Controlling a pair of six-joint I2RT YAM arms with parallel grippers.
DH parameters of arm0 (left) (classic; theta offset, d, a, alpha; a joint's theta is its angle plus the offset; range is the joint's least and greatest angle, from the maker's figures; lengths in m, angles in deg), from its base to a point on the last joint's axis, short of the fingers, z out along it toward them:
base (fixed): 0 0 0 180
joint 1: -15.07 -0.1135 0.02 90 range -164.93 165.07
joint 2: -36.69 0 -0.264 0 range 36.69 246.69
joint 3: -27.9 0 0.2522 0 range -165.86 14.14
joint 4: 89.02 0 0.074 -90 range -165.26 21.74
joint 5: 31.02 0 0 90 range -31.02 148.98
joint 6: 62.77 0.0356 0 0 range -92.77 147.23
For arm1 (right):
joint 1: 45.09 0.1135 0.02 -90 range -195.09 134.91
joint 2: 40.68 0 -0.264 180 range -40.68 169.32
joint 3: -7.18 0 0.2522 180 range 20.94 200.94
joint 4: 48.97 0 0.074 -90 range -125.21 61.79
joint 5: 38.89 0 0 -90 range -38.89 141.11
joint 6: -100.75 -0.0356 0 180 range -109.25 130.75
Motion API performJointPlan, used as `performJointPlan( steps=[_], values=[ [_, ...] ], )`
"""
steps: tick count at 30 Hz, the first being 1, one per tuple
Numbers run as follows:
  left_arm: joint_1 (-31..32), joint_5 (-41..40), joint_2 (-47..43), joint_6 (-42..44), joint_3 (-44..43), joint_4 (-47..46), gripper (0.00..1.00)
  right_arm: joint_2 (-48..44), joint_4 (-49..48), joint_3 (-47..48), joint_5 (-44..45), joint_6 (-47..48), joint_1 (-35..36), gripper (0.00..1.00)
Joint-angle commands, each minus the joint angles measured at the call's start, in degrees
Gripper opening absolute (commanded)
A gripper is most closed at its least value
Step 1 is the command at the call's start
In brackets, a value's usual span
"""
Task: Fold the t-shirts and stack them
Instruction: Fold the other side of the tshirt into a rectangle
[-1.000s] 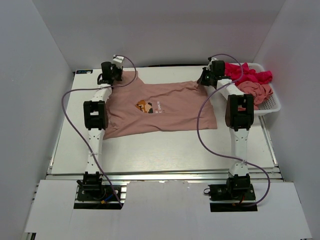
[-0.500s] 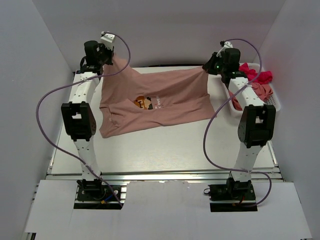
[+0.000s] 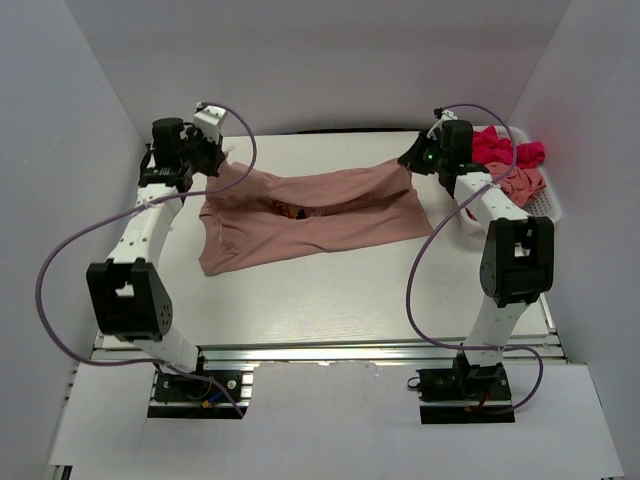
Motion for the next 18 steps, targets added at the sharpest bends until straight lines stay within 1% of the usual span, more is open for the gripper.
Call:
performJointPlan(
  steps=[1, 2, 5, 8, 11, 15, 18],
  values=[
    [-0.23, 2.86, -8.44, 0.5, 5.64, 2.84, 0.0, -1.63, -2.93, 2.49, -0.52, -0.2, 0.09, 0.0],
    [-0.23, 3.82, -10.37, 0.15, 8.35, 3.01, 0.0, -0.75, -2.76, 2.76, -0.52, -0.19, 0.09, 0.0],
    [-0.23, 5.06, -13.18, -1.08, 12.57, 2.76, 0.0, 1.35, -3.11, 3.64, -1.84, -0.72, 0.09, 0.0],
    [-0.23, 4.19, -14.08, -1.26, 14.44, 0.83, 0.0, 4.16, -3.2, 5.3, -2.37, -1.25, 0.09, 0.0],
    [-0.23, 1.82, -11.89, -0.82, 14.36, -2.24, 0.0, 7.68, -1.79, 9.43, -2.81, -1.16, 0.09, 0.0],
    [-0.23, -1.35, -6.09, -0.82, 11.99, -7.26, 0.0, 11.55, -1.17, 14.0, -3.16, -1.25, 0.09, 0.0],
    [-0.23, -2.23, 0.32, -1.52, 7.43, -9.99, 0.0, 15.42, -0.3, 18.65, -2.99, -0.64, 0.01, 0.0]
  ],
)
